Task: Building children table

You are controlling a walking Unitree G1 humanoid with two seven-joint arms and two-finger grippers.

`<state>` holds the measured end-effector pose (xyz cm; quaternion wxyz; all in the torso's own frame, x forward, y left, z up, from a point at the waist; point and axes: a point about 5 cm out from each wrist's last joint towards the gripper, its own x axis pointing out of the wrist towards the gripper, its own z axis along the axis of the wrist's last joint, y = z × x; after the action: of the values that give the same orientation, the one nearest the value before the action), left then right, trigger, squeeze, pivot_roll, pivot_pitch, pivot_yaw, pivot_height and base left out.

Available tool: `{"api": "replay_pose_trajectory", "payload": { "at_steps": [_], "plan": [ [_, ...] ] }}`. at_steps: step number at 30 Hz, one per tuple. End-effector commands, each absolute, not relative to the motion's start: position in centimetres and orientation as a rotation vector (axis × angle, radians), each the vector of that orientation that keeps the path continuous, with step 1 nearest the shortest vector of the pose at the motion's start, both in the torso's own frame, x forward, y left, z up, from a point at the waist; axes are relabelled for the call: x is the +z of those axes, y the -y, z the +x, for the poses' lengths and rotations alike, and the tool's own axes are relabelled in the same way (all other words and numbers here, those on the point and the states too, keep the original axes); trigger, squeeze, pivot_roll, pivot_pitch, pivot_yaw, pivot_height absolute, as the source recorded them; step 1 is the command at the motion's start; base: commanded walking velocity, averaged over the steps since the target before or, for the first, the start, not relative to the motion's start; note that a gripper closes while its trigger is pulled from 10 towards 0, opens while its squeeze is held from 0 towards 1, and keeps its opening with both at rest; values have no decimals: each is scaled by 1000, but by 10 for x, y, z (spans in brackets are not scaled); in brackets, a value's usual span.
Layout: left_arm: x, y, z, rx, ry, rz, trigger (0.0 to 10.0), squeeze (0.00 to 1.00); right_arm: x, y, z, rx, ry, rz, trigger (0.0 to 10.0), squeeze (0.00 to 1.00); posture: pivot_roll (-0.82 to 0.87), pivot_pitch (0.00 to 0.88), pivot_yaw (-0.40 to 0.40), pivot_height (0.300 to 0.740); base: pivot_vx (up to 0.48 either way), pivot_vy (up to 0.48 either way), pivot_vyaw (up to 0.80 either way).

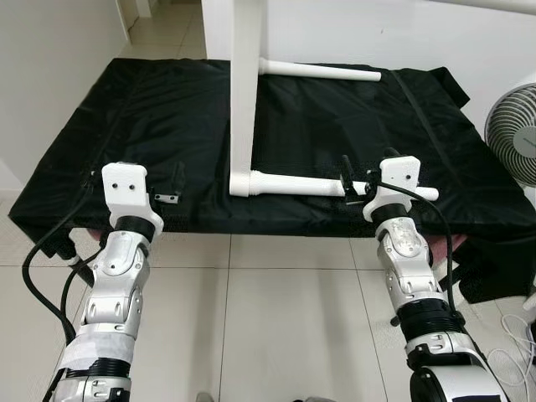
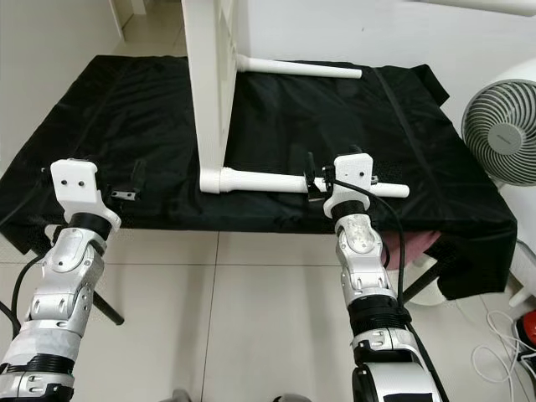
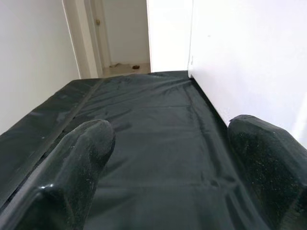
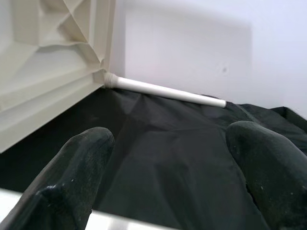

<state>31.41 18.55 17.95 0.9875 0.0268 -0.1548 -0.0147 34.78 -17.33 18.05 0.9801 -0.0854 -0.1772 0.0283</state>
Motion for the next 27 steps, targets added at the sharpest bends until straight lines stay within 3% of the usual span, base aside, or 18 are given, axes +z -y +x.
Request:
{"api": "replay_pose_trajectory", "payload": {
  "at_steps": [1,27],
  "plan": [
    [179,-188,314,-10,302,48,10000,0,184,169,350,78,368,-173,10000,0,-6,116,-1,740,341,0,0],
    [180,-189,314,6,301,35,10000,0,187,166,353,119,367,-191,10000,0,-12,118,-12,740,338,0,0]
  ]
}}
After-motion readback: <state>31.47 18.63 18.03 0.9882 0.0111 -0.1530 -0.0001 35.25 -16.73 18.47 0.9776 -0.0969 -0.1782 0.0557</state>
